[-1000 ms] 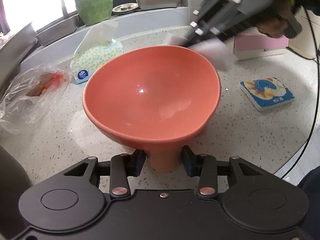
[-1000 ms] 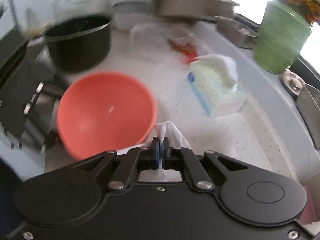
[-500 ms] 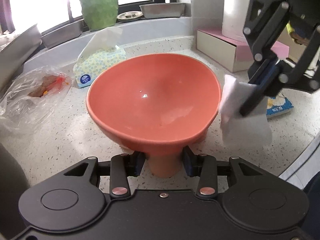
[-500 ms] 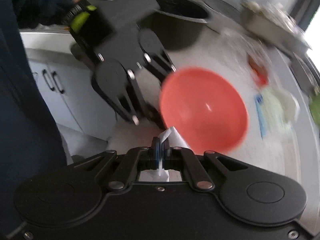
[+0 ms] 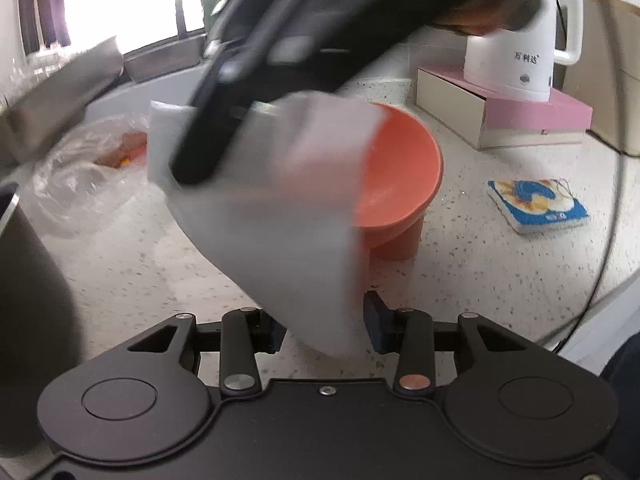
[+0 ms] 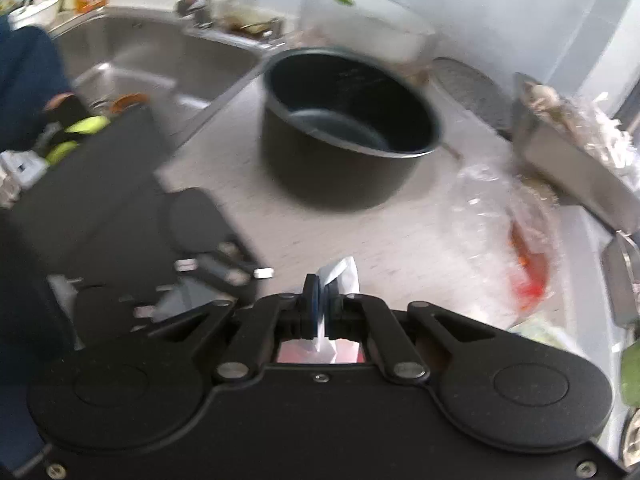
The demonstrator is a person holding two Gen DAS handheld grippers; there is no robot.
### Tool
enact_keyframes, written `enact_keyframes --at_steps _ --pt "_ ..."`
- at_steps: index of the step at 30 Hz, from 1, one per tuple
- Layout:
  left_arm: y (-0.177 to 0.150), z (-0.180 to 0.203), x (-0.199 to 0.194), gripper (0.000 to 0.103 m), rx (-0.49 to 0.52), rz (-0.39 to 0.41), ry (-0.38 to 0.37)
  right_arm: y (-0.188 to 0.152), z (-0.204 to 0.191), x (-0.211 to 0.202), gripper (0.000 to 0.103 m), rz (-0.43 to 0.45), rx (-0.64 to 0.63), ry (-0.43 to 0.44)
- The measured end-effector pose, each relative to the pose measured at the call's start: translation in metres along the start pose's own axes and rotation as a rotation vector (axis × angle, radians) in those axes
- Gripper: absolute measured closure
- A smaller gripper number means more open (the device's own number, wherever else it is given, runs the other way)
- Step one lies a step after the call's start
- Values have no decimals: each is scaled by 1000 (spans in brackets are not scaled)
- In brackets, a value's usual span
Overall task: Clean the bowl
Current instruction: 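Grasp the orange bowl by its foot with the left gripper and tilt it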
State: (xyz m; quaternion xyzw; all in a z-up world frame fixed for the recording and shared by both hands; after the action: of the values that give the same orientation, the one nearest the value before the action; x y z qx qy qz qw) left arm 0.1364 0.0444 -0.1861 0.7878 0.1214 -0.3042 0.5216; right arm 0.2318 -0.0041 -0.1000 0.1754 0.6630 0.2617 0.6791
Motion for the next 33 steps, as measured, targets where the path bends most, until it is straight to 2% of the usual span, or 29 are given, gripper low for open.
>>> enact_keyframes --at_steps 3,8,14,18,19,22,24,27,29,30,31,33 --pt "6 -1 -12 63 35 20 7 -4 24 -2 100 19 48 -58" --pt "21 4 -33 63 152 48 -22 -41 60 -15 100 29 189 -190" --pt "44 39 -39 63 523 84 -3 -77 59 -40 100 72 301 -270" --pt "51 58 -24 63 656 104 9 -103 55 -50 100 79 383 -317" --pt "51 69 -8 62 742 91 16 -109 54 -51 100 78 399 -324" --pt "43 84 18 59 875 49 53 -128 45 -54 100 77 449 -356" --pt "34 97 39 61 992 -9 32 -134 39 -56 100 85 469 -366" --pt "40 102 50 60 1016 -26 38 -148 29 -64 100 116 525 -396" --pt "45 107 63 61 1074 -62 65 -154 24 -67 100 135 555 -413" --pt "46 109 68 63 1095 -77 82 -157 22 -68 100 143 567 -421" --pt "46 110 69 78 1101 -83 82 -161 19 -69 100 149 577 -429" --pt "49 103 69 79 1053 -59 49 -165 15 -71 100 158 592 -444"
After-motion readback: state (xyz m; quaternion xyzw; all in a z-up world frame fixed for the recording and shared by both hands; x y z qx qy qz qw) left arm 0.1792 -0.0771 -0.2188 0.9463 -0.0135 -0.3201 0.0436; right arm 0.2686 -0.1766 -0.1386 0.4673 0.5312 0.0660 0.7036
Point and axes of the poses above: each gripper's, at about its wrist camera, not at the fingertips, and x roughly the way its jaws point, z to its right, y to its top, the point moved 2 cm from there along x, roughly the way its jaws point, and after that the axes turned 13 degrees about y, right-handed, at the moved point
